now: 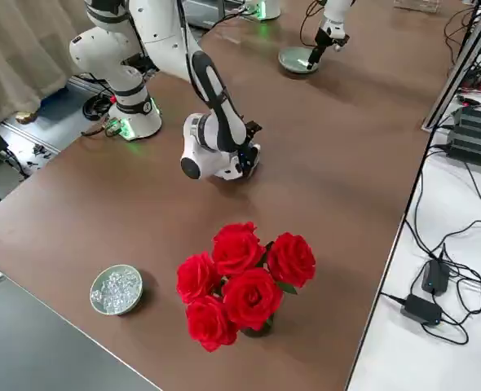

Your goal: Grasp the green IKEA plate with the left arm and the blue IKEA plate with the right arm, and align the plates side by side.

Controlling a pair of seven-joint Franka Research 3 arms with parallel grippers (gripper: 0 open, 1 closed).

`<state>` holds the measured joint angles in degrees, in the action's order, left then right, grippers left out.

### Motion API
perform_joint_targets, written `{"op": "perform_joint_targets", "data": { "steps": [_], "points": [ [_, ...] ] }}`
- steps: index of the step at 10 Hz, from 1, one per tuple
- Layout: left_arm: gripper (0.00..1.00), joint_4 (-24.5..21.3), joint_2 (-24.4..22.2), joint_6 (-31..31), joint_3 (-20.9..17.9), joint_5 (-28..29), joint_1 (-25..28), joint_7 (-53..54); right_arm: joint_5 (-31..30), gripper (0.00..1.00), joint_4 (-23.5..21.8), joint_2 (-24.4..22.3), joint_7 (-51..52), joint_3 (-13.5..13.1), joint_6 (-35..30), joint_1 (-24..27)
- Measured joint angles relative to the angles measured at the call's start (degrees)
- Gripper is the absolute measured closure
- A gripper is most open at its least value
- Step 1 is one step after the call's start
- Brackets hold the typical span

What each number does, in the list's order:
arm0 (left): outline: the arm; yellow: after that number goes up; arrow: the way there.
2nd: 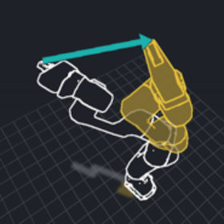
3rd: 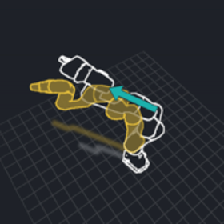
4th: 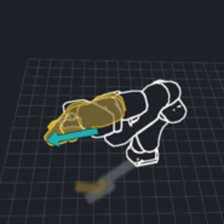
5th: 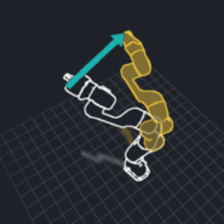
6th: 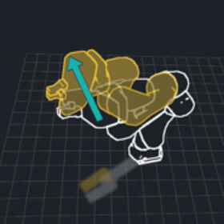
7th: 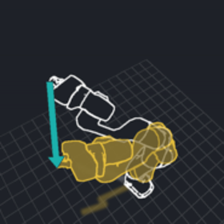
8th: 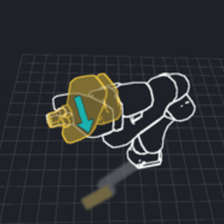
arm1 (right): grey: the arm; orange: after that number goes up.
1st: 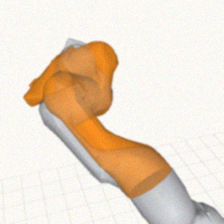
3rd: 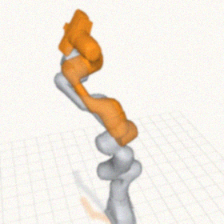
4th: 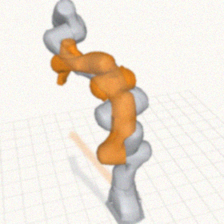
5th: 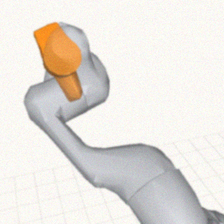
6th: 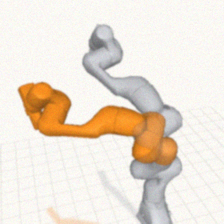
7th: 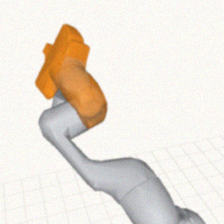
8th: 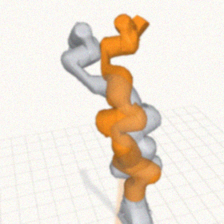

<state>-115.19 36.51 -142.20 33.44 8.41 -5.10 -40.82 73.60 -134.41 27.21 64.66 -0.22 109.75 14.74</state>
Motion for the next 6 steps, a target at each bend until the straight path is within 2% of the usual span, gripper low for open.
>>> {"op": "perform_joint_targets", "data": {
  "steps": [2, 6],
  "points": [
    [0.0, 1.91, 0.87, 0.01, -0.43, 0.03, -1.0, 0.0, 2.03, 0.04, 0.37, 0.01, 0.45, 0.0, 0.03, -1.51],
    [0.0, 7.21, 3.16, 0.04, -5.89, 0.03, -9.03, 0.0, 5.73, 0.04, 1.27, 0.1, 2.25, -0.01, 0.15, -4.83]
  ]
}}
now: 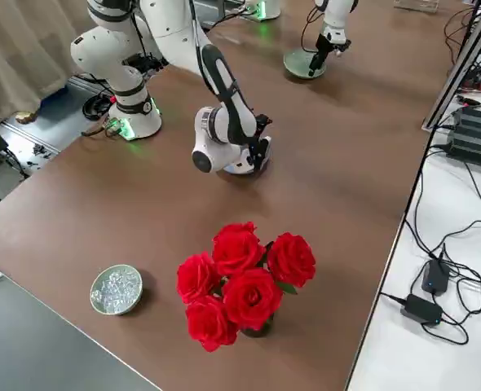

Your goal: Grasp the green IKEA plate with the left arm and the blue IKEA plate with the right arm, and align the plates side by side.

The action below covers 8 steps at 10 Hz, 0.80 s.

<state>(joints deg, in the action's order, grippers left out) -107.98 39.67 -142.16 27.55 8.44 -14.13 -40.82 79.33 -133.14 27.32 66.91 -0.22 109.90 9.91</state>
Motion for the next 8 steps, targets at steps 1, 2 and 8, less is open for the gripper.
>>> {"op": "perform_joint_targets", "data": {
  "steps": [1, 2, 8],
  "points": [
    [0.0, 1.3, 0.57, 0.0, -0.21, 0.0, -0.84, -0.01, 0.38, 0.04, 0.21, 0.38, 0.48, -0.01, 0.18, -0.3],
    [0.0, 2.49, 1.26, 0.0, -0.22, 0.0, -1.43, -0.01, 0.65, 0.04, 0.66, 1.15, 1.01, -0.03, 0.23, -0.33],
    [0.0, 10.5, 5.55, 0.0, -2.76, 0.0, -7.05, -1.57, 9.18, 0.04, 2.2, 3.14, 1.76, -0.02, -0.07, -5.26]
  ]
}}
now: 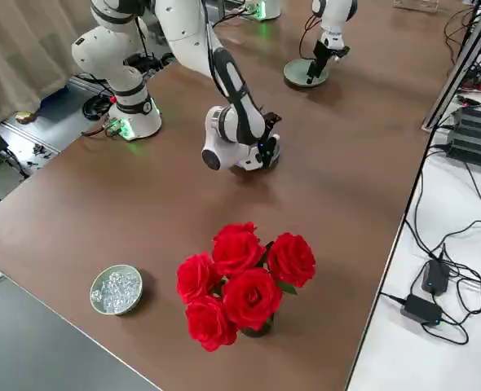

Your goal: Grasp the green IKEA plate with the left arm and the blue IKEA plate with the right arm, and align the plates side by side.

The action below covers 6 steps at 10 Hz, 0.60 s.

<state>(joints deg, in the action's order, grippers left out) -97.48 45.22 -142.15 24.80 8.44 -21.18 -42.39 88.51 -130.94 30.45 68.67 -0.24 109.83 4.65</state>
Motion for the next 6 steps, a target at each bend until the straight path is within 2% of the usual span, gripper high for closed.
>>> {"op": "perform_joint_targets", "data": {
  "steps": [2, 6],
  "points": [
    [0.0, 2.86, 1.1, 0.0, -2.26, 0.0, -3.43, -1.92, 2.07, 0.04, 0.17, 0.02, 0.01, 0.0, 0.31, -2.09],
    [0.0, 7.24, 3.1, 0.0, -2.76, 0.0, -5.19, -3.75, 6.43, 0.04, 1.41, 0.07, 0.09, -0.01, 0.73, -4.58]
  ]
}}
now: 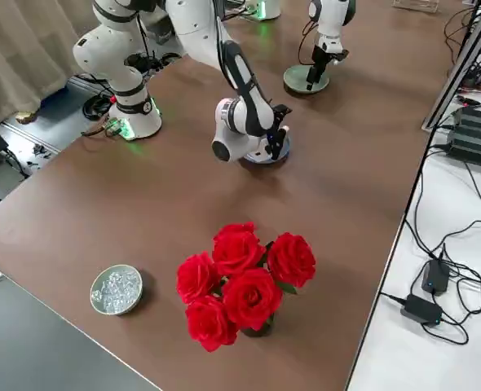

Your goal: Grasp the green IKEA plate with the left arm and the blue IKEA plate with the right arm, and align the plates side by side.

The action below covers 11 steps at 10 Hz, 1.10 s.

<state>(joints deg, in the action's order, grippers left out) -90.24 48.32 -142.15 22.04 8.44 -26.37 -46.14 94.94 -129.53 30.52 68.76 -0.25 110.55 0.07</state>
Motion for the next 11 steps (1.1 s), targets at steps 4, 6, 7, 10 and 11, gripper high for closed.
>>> {"op": "perform_joint_targets", "data": {
  "steps": [4, 6, 7, 10, 11],
  "points": [
    [0.0, 4.9, 2.26, 0.0, -2.75, 0.0, -1.47, 0.0, 2.3, 0.04, 0.49, 1.35, 2.9, -0.26, 1.51, -1.27],
    [0.0, 5.84, 2.98, 0.0, -3.48, 0.0, -1.69, 0.0, 2.7, 0.04, 0.89, 2.06, 3.53, -0.47, 0.48, -1.05],
    [0.0, 6.17, 3.01, 0.0, -3.6, 0.0, -1.69, 0.0, 3.51, 0.04, 0.93, 2.12, 3.62, -0.46, 0.5, -1.13],
    [0.0, 7.15, 3.04, 0.0, -4.14, 0.0, -1.81, 0.0, 7.6, 0.04, 1.49, 2.78, 4.03, -0.34, 0.53, -2.37],
    [0.0, 7.67, 3.07, 0.0, -4.52, 0.0, -1.84, 0.0, 8.75, 0.04, 1.58, 2.92, 4.11, -0.34, 0.59, -3.1]
  ]
}}
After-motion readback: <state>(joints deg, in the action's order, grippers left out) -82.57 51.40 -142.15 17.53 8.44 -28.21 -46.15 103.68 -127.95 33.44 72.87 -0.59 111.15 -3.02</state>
